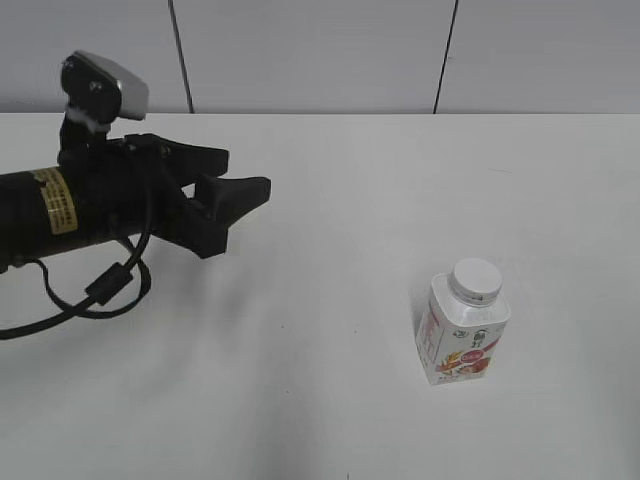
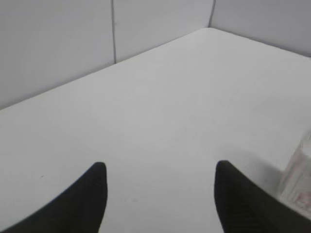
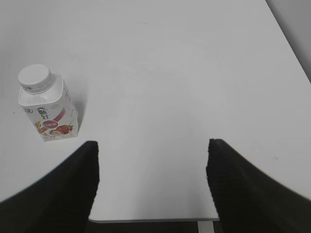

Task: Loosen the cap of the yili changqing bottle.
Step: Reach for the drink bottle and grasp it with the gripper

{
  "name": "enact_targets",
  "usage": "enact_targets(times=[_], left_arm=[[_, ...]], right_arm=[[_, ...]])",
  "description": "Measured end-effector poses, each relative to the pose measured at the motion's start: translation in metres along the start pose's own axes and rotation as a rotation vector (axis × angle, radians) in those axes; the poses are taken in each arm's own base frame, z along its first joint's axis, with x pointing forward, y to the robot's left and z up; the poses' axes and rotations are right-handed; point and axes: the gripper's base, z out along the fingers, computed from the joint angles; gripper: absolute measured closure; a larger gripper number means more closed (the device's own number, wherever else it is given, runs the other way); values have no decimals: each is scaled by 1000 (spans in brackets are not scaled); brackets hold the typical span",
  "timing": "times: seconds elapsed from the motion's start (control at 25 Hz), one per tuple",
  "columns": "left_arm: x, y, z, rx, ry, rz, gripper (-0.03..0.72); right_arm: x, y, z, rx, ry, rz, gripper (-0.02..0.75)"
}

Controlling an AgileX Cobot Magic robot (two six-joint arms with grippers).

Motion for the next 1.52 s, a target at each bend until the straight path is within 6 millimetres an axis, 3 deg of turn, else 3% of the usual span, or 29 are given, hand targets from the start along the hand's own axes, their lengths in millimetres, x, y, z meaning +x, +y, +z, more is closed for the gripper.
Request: enact_targets(times=[0.24,0.44,0.84,1.08,1.52], left_arm=[[3,28,15,183,-34,-14,252],[4,26,32,290,-25,50,252],[23,-5,62,469,-28,84,221],[25,-32,81,555,-14,128,212],[32,-72,99,580,78,174,139]], right_arm=[[0,0,0,0,0,0,192],[0,0,0,0,0,0,192],[0,0,0,0,0,0,192],[0,0,0,0,0,0,192],[0,0,0,0,0,0,192]])
